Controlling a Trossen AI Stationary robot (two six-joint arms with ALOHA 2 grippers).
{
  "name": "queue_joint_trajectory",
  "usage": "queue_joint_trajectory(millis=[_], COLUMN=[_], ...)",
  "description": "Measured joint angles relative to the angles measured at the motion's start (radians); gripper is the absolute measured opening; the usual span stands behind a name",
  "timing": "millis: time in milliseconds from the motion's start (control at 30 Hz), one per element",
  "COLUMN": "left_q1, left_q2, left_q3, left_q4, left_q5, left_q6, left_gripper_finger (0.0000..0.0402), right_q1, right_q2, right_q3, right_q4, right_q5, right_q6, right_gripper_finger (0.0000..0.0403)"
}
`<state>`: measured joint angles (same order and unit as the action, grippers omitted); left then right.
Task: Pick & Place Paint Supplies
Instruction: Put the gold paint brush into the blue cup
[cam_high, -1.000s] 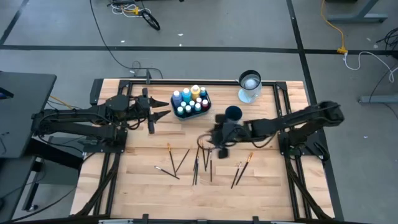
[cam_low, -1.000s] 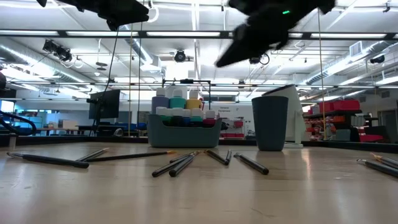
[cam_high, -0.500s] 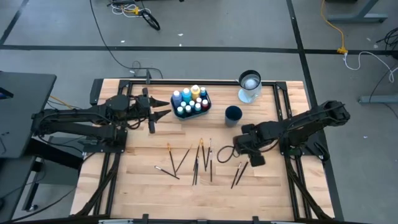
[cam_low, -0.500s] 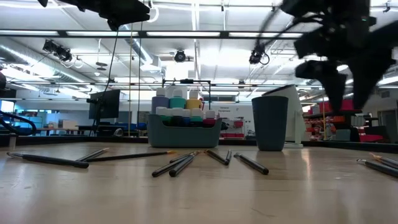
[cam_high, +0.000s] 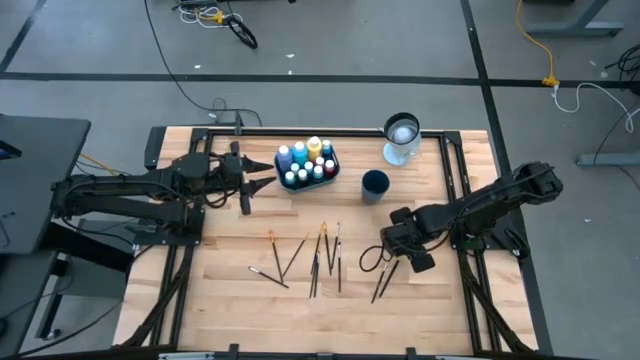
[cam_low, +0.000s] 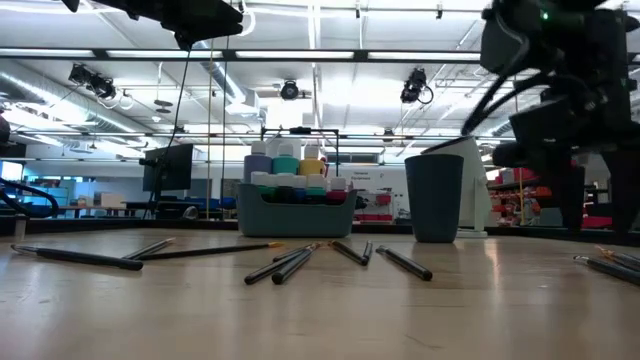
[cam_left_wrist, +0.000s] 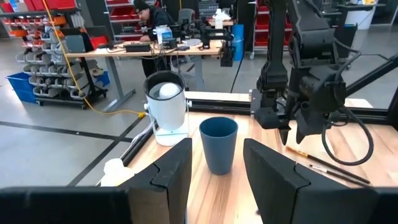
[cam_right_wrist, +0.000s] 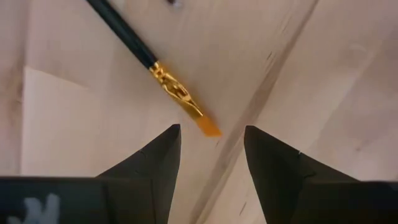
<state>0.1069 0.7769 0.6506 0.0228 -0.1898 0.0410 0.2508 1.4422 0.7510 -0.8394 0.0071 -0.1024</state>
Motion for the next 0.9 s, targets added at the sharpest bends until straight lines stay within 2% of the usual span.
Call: queue_joint_trajectory(millis=[233, 300, 533, 700, 900], left_q1=[0.0, 0.0, 0.0, 0.0, 0.0], left_q2=[0.002, 0.002, 0.002, 0.002, 0.002], left_q3=[0.0, 0.0, 0.0, 0.0, 0.0], left_q4=[-0.001, 0.001, 0.0, 0.0, 0.023], left_q5=[0.0, 0.0, 0.0, 0.0, 0.0], left_q6=[0.0, 0.0, 0.019, 0.019, 0.019], left_gripper_finger=[0.0153, 0.0153, 0.0153, 0.0153, 0.0153], right_q1=[0.0, 0.0, -0.001, 0.001, -0.001], right_q2=[0.004, 0.004, 0.006, 0.004, 0.009], right_q3=[-0.049, -0.061, -0.109, -0.097, -0.022], right_q4=[0.153, 0.143, 0.163, 0.156, 0.178], right_q5=[0.0, -0.005, -0.115, -0.076, -0.035], right_q6=[-0.014, -0.008, 0.058, 0.067, 0.112], right_gripper_finger=[0.0181, 0.0181, 0.0181, 0.0181, 0.0181])
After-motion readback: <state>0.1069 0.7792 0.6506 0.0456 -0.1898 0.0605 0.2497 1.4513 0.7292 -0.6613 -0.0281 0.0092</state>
